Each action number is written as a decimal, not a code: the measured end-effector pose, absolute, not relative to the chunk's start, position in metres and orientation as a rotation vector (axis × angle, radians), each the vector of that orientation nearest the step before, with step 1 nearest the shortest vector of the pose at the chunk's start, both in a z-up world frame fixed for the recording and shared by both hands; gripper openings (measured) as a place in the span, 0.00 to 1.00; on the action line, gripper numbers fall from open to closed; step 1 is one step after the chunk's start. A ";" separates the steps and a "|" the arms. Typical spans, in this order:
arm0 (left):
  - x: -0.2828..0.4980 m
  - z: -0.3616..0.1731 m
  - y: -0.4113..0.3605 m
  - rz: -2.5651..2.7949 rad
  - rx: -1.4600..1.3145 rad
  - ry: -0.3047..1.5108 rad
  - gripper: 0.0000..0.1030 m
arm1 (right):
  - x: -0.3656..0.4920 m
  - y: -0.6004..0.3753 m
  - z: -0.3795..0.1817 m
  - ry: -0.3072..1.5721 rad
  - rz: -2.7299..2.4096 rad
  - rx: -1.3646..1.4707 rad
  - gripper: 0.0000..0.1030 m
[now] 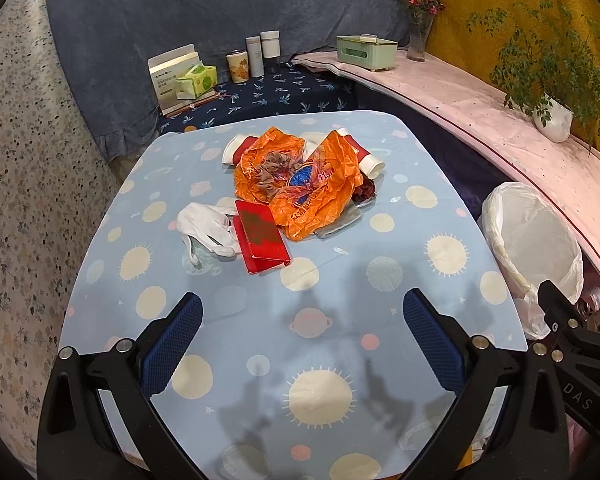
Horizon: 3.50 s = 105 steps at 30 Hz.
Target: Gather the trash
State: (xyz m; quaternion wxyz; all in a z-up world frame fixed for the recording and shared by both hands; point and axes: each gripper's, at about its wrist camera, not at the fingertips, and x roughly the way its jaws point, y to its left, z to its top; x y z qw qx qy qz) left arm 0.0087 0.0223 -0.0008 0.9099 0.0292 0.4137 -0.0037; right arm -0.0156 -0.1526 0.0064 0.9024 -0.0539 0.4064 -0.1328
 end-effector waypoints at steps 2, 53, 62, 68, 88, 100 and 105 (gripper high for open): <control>0.010 -0.001 0.023 -0.005 0.057 0.853 0.93 | -0.013 -0.151 0.006 0.839 -0.275 -0.115 0.93; 0.026 -0.003 0.029 -0.068 0.047 0.839 0.93 | -0.006 -0.163 0.015 0.780 -0.356 -0.077 0.93; 0.056 -0.023 0.078 -0.037 -0.002 0.856 0.93 | 0.015 -0.148 0.006 0.765 -0.328 -0.051 0.93; 0.082 -0.037 0.121 0.004 -0.033 0.859 0.93 | 0.039 -0.123 0.001 0.755 -0.273 -0.045 0.93; 0.177 -0.099 0.195 0.012 -0.168 0.967 0.91 | 0.149 -0.055 -0.030 0.792 -0.114 0.020 0.85; 0.191 -0.113 0.185 -0.071 -0.205 1.023 0.16 | 0.189 -0.042 -0.068 0.896 -0.059 0.064 0.19; 0.185 -0.098 0.183 -0.087 -0.212 0.999 0.05 | 0.180 -0.043 -0.055 0.861 -0.023 0.080 0.12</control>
